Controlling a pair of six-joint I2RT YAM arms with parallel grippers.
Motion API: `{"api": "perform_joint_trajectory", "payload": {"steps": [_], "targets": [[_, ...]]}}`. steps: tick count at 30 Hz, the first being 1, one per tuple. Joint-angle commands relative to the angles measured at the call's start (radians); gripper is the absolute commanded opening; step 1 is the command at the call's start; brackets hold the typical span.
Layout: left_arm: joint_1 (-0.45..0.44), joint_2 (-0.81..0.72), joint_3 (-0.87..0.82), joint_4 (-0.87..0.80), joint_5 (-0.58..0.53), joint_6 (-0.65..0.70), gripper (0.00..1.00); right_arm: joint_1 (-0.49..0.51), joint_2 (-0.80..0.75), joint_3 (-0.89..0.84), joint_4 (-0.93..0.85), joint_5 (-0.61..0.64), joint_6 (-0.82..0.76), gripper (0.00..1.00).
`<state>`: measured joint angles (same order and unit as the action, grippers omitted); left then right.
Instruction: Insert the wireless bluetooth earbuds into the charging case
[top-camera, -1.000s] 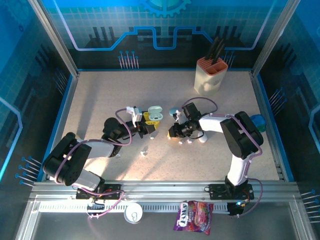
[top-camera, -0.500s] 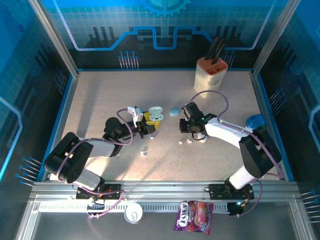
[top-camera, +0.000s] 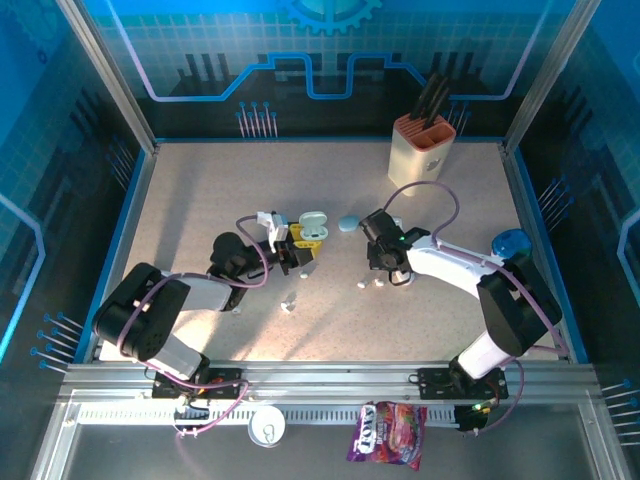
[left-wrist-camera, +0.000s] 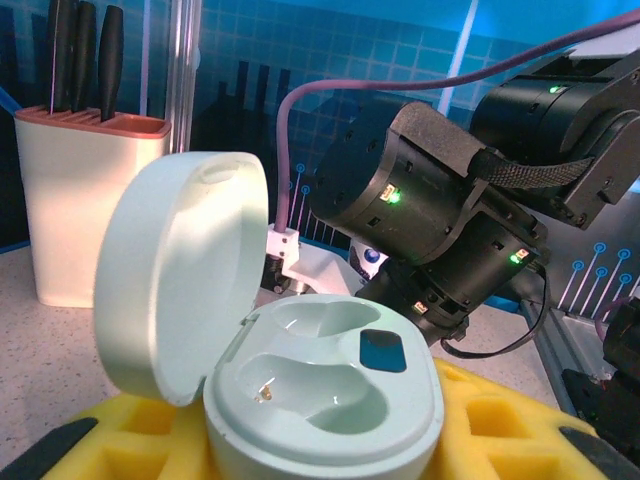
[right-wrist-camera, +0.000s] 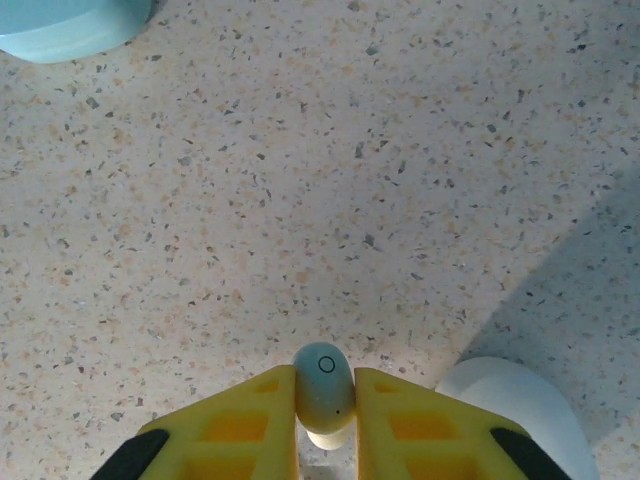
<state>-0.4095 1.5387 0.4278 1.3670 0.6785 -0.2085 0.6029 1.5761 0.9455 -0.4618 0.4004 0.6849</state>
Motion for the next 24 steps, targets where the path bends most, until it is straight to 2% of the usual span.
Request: {"api": "perform_joint_trajectory", "payload": {"steps": [1, 8, 12, 19, 24], "targets": [[0.009, 0.013, 0.031, 0.035, 0.018, 0.004, 0.23, 0.028, 0.015, 0.034, -0.044, 0.07, 0.022, 0.19], [0.008, 0.027, 0.042, 0.034, 0.023, 0.001, 0.23, 0.039, -0.005, 0.026, -0.032, 0.08, 0.008, 0.18], [0.008, 0.038, 0.046, 0.035, 0.022, 0.002, 0.23, 0.04, -0.083, -0.022, 0.056, 0.051, -0.056, 0.18], [0.008, 0.042, 0.05, 0.035, 0.021, 0.005, 0.23, 0.038, -0.335, -0.181, 0.34, -0.148, -0.252, 0.18], [0.008, 0.04, 0.047, 0.034, 0.019, 0.011, 0.22, 0.04, -0.505, -0.215, 0.427, -0.332, -0.349, 0.17]]}}
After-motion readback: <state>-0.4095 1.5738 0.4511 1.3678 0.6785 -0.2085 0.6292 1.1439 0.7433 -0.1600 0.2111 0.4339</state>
